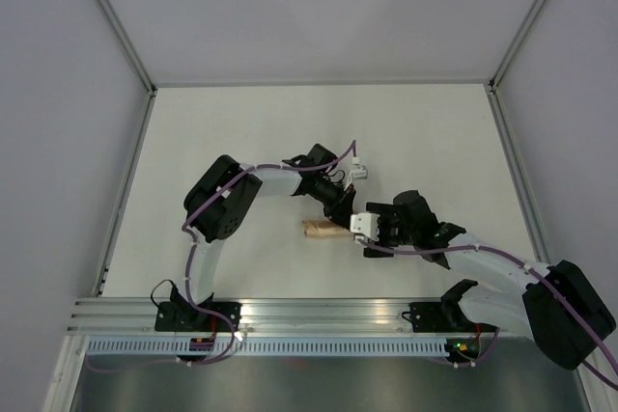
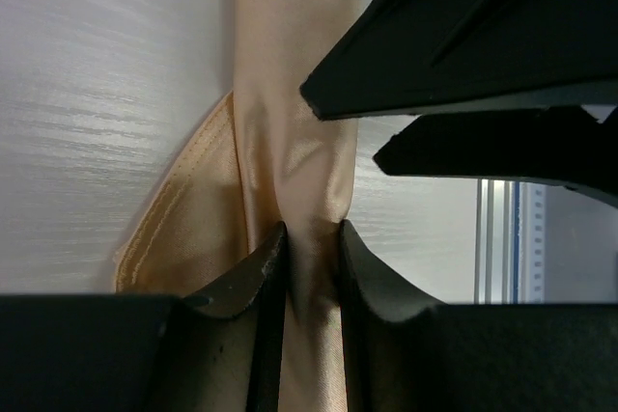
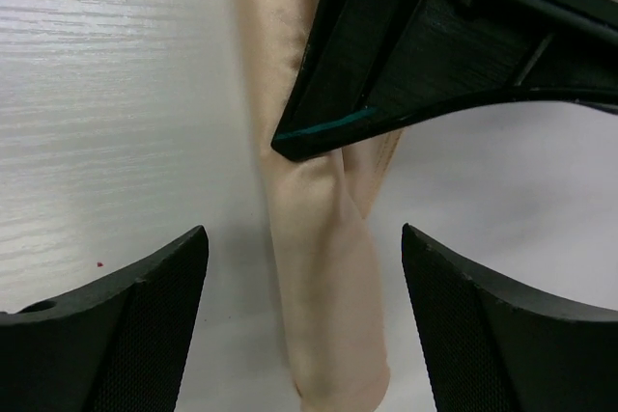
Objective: Fold the napkin, place the utensils inside, and roll it up
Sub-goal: Roll the napkin at the center of the board.
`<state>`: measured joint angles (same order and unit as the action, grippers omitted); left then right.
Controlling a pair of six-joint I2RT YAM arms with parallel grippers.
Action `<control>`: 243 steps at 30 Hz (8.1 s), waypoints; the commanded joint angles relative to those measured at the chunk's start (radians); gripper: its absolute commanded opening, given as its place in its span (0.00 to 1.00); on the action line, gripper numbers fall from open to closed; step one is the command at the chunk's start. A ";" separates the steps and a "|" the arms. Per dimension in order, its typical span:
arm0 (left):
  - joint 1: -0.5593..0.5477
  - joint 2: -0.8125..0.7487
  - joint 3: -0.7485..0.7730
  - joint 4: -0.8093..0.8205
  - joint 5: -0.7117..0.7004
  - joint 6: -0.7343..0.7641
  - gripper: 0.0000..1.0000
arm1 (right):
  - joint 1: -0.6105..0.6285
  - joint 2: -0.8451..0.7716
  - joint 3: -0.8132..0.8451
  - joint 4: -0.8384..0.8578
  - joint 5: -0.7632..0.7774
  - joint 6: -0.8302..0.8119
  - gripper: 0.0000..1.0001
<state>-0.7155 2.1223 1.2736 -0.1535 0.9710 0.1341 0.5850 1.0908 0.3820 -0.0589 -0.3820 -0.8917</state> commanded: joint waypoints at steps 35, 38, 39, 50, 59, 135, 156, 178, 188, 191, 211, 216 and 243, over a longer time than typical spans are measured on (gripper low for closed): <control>0.103 -0.203 -0.146 0.106 -0.479 -0.152 0.61 | 0.150 0.202 0.142 -0.174 0.058 -0.030 0.15; 0.142 -0.294 -0.236 0.225 -0.630 -0.206 0.62 | 0.133 0.240 0.179 -0.216 0.028 -0.035 0.15; 0.149 -0.326 -0.264 0.291 -0.667 -0.220 0.64 | 0.127 0.250 0.189 -0.225 0.019 -0.036 0.15; 0.168 -0.741 -0.612 0.638 -1.048 -0.344 0.67 | -0.036 0.527 0.457 -0.498 -0.155 -0.127 0.15; 0.019 -0.935 -0.772 0.781 -1.136 -0.131 0.68 | -0.100 0.843 0.759 -0.812 -0.267 -0.245 0.15; -0.325 -0.234 -0.395 0.279 -0.947 0.317 0.20 | -0.266 1.017 1.186 -0.997 -0.368 -0.036 0.98; -0.171 -0.160 -0.252 0.060 -0.770 -0.010 0.24 | -0.632 0.873 1.324 -0.984 -0.488 0.238 0.98; -0.144 0.001 -0.105 -0.038 -0.888 -0.568 0.33 | -0.740 0.658 1.111 -0.937 -0.376 0.321 0.98; -0.141 0.074 0.036 -0.196 -1.086 -0.723 0.35 | -0.740 0.626 1.083 -0.924 -0.363 0.341 0.98; -0.127 0.080 0.053 -0.225 -1.112 -0.749 0.36 | -0.740 0.624 1.086 -0.927 -0.360 0.344 0.98; 0.013 0.099 0.127 -0.314 -0.942 -0.873 0.48 | -0.740 0.646 1.112 -0.947 -0.385 0.344 0.98; 0.042 0.105 0.133 -0.327 -0.894 -0.918 0.49 | -0.740 0.649 1.112 -0.949 -0.390 0.341 0.98; 0.050 0.064 0.161 -0.345 -0.899 -0.970 0.50 | -0.738 0.675 1.055 -0.930 -0.394 0.320 0.98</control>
<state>-0.6773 2.1323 1.4746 -0.2596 0.1341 -0.8227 -0.1490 1.7626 1.4437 -1.0027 -0.7593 -0.5720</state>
